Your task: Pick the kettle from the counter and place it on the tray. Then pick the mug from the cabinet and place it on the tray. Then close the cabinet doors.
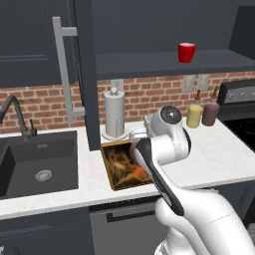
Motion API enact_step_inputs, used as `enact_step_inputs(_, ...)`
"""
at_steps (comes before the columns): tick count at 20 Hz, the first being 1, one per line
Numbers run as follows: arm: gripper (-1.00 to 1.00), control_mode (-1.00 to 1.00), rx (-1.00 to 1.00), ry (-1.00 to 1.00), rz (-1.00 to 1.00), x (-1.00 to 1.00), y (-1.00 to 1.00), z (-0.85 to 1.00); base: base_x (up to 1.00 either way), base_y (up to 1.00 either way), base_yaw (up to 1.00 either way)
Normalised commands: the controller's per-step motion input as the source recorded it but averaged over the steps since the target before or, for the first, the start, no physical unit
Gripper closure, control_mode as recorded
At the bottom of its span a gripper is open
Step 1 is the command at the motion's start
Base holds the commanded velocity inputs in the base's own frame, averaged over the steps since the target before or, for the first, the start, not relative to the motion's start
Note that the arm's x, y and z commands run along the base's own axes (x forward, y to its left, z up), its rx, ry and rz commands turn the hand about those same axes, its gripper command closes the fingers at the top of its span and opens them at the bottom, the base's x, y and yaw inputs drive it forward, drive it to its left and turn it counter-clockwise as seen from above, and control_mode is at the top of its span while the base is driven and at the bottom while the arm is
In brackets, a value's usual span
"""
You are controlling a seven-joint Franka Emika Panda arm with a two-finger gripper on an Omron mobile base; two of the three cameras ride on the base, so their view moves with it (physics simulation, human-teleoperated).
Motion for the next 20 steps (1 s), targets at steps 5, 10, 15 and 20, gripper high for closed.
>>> enact_step_inputs(5, 1.0, -1.0, 0.0, 0.08, 0.0, 0.23, 0.28, 0.0, 0.0, 0.0, 0.0)
enact_step_inputs(10, 1.0, -1.0, -0.01, 0.04, 0.0, 0.28, 0.07, -0.09, 0.0, 0.0, 0.0)
enact_step_inputs(15, 1.0, -1.0, 0.0, 0.0, 0.0, 0.17, 0.01, -0.24, 0.0, 0.0, 0.0)
enact_step_inputs(20, 1.0, -1.0, 0.0, 0.0, 0.0, 0.17, 0.04, -0.25, 0.0, 0.0, 0.0)
